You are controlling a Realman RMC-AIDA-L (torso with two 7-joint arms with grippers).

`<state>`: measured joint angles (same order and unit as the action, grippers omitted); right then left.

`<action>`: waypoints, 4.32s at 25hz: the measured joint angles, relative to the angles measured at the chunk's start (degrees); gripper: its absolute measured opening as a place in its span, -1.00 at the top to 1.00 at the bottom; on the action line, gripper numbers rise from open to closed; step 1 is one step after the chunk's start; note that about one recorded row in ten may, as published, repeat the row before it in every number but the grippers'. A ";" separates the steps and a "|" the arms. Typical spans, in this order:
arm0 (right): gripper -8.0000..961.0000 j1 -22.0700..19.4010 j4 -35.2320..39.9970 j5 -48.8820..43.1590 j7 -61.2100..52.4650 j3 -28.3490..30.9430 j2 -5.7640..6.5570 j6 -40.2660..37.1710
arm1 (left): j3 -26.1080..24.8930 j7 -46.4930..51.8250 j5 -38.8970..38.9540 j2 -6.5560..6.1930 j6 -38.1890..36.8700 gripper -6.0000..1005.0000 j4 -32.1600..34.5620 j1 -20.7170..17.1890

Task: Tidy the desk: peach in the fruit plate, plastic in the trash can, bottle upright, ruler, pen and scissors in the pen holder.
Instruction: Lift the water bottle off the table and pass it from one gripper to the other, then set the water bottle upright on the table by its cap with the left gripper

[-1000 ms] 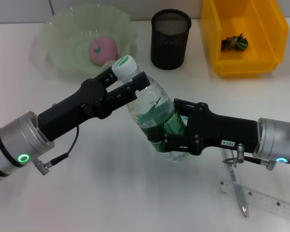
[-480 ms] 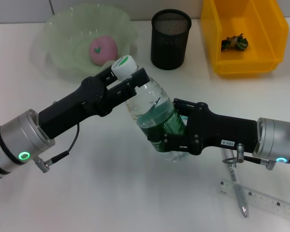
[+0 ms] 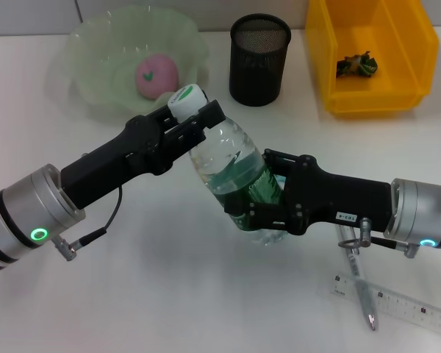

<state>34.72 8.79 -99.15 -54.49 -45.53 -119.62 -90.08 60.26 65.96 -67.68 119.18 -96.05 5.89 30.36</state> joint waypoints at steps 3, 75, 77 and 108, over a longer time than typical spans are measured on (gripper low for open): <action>-0.59 -0.01 0.00 0.02 0.00 0.01 0.00 0.00 | -0.02 -0.01 0.02 0.00 0.03 0.11 0.07 -0.03; -0.63 0.58 0.98 -2.72 -1.02 -1.50 0.27 7.35 | -2.04 0.15 0.20 -0.62 2.13 0.11 3.66 -0.42; -0.63 0.48 0.97 -2.82 -1.02 -1.50 0.27 8.01 | -2.15 -0.25 0.20 -0.62 2.19 0.11 4.07 -0.54; -0.60 -1.34 0.34 -2.04 5.99 -0.79 -0.09 11.80 | -8.18 -22.98 0.18 -0.52 6.63 0.11 8.11 -4.66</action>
<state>33.38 9.12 -101.19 -48.50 -46.32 -119.71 -78.28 52.08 42.97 -67.50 118.66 -89.42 14.01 25.69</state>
